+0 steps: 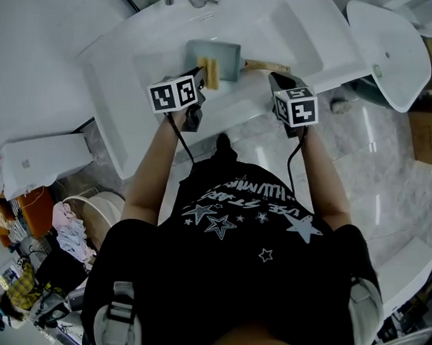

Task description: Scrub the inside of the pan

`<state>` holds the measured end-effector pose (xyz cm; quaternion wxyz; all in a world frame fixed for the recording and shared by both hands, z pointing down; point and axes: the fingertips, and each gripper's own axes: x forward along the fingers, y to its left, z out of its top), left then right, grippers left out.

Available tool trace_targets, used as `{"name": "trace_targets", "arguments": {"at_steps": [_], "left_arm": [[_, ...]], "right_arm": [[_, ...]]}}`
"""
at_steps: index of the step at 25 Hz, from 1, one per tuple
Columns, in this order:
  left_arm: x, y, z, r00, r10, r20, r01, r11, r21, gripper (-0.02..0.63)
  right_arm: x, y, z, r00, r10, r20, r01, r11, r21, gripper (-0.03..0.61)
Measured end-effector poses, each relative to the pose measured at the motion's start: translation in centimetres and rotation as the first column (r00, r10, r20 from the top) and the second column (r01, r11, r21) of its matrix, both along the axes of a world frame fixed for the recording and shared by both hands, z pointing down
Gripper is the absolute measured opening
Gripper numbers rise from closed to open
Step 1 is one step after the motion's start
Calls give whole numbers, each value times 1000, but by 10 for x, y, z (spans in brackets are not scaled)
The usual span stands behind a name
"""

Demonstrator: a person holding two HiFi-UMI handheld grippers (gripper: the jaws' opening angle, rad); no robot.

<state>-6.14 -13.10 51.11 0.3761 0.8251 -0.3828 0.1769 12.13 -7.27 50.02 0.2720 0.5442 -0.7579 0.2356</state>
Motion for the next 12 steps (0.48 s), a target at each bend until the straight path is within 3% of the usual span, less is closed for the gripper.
{"name": "trace_targets", "arguments": {"at_steps": [12], "left_arm": [[-4, 48, -25, 1000, -26, -11, 27, 999, 25, 43]], "right_arm": [[0, 34, -20, 997, 9, 80, -11, 1000, 25, 6]]}}
